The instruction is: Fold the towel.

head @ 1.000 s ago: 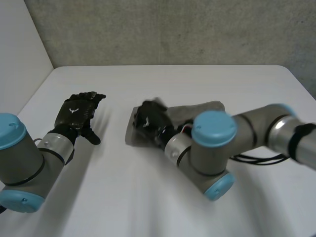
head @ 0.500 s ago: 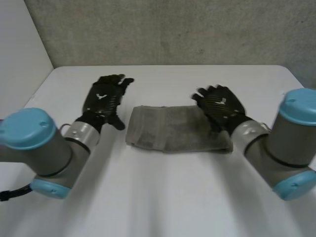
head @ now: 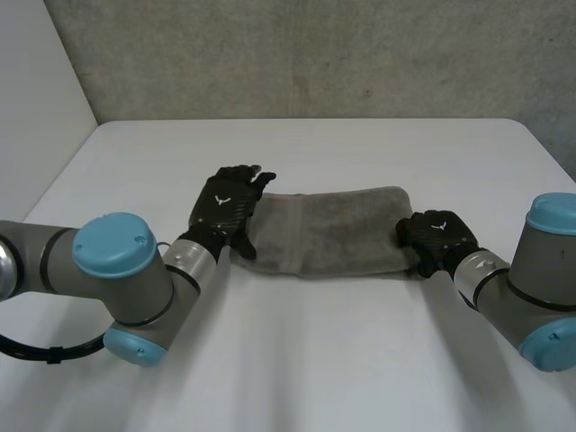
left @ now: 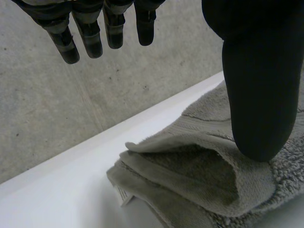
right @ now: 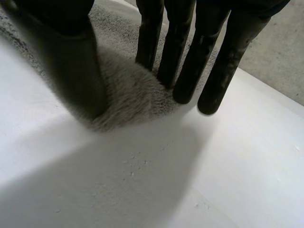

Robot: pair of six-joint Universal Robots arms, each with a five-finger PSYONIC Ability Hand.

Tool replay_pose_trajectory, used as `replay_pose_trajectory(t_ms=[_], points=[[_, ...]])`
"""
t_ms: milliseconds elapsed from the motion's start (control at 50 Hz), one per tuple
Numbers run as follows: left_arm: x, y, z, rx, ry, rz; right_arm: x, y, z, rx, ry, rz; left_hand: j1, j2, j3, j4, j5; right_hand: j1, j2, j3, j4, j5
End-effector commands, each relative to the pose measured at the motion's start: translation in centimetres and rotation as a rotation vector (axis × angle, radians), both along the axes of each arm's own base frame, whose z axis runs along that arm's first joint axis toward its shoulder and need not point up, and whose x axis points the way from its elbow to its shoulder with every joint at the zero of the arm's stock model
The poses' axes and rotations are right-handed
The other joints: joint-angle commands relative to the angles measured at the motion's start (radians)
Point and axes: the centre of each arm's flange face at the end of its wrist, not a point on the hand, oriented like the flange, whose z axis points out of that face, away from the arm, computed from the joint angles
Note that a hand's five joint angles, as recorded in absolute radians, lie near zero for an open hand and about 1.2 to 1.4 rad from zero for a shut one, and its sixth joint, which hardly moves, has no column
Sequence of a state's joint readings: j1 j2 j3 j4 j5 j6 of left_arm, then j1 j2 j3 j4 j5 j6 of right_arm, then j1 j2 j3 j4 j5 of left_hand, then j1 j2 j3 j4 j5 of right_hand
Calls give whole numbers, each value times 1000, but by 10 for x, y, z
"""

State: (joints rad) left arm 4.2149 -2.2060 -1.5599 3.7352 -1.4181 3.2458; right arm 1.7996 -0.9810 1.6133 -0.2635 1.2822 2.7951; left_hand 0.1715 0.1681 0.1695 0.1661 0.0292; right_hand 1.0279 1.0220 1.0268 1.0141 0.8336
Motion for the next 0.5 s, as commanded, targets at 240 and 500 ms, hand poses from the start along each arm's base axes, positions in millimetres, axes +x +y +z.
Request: replay_pose_trajectory(t_ms=[240,500], points=[[18,10,55,-101,58,29,-10,-14,67,-192,70,-4,7,10,9,12,-25,368,374,369,382,388],[36,0,83,-158,92,106,151,73,38,-395,275,585,3,6,5,8,-29,368,374,369,382,388]])
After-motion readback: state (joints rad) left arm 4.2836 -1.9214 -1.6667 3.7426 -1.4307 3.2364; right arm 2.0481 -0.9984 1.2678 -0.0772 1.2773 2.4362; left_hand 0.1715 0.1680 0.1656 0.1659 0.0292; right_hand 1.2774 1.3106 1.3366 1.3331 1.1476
